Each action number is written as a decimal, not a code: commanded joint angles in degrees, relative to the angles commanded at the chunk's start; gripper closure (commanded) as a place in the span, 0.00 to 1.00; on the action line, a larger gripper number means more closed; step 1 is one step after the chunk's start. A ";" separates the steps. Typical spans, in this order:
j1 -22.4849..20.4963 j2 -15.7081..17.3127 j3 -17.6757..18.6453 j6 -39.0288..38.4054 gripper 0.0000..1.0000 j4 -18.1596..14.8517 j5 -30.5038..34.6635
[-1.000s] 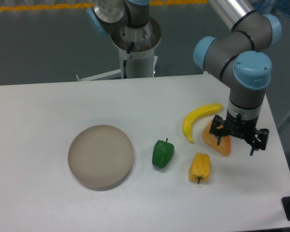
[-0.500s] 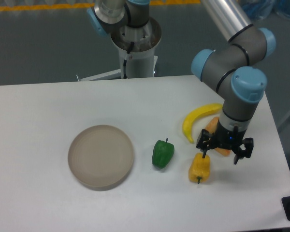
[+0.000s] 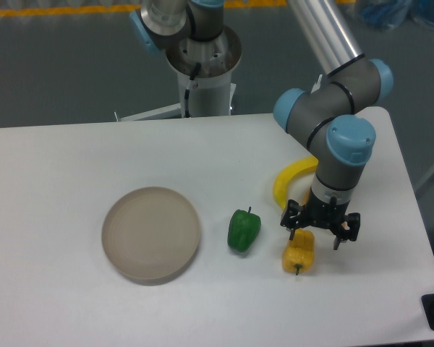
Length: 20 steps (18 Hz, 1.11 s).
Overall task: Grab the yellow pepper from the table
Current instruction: 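Move the open gripper over the yellow bell pepper, then lower the gripper onto the yellow pepper and close the fingers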
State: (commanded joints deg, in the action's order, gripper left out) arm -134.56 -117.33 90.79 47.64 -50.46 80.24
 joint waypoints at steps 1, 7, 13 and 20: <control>0.26 -0.09 0.27 0.00 0.00 0.44 0.09; 1.41 -1.58 0.09 -0.09 0.00 1.41 0.44; 1.93 -2.37 0.09 0.09 0.04 1.94 2.99; 1.94 -2.29 -0.26 0.88 0.60 1.94 2.99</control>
State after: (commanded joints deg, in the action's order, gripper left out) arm -132.63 -119.62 90.53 48.52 -48.52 83.23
